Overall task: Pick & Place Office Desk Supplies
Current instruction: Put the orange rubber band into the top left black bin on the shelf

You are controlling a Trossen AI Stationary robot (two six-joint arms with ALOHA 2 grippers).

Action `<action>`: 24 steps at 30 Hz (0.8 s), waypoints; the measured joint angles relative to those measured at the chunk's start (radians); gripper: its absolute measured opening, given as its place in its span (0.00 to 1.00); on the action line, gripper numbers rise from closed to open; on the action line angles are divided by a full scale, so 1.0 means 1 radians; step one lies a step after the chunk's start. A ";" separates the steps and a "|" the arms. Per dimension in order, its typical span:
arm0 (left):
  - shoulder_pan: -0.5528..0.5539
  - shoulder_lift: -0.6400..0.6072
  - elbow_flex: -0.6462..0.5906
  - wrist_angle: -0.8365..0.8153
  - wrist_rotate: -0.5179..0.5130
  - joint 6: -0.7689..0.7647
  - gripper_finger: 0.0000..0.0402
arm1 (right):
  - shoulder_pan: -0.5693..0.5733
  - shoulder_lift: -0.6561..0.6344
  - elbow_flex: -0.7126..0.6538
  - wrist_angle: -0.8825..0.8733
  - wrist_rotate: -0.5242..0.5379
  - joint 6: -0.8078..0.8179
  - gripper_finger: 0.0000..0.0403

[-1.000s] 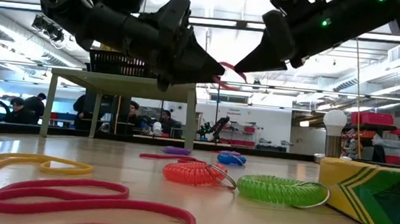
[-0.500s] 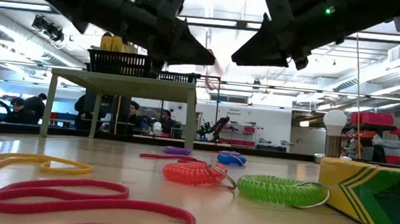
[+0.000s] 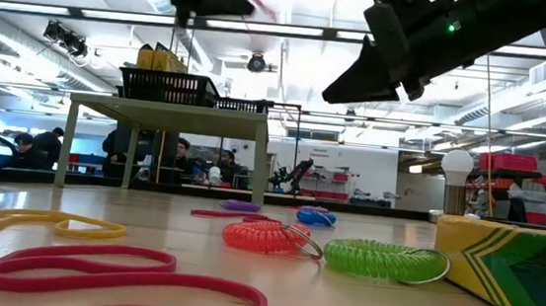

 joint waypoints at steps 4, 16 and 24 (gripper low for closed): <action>0.049 -0.119 0.098 -0.175 -0.069 0.088 0.02 | 0.000 0.000 -0.006 0.001 -0.014 0.000 0.02; 0.552 -0.196 0.455 -0.688 -0.100 0.263 0.02 | 0.000 0.000 -0.020 0.011 -0.029 0.009 0.02; 0.978 -0.057 0.525 -0.983 0.248 0.204 0.02 | 0.000 0.000 -0.020 0.014 -0.029 0.010 0.01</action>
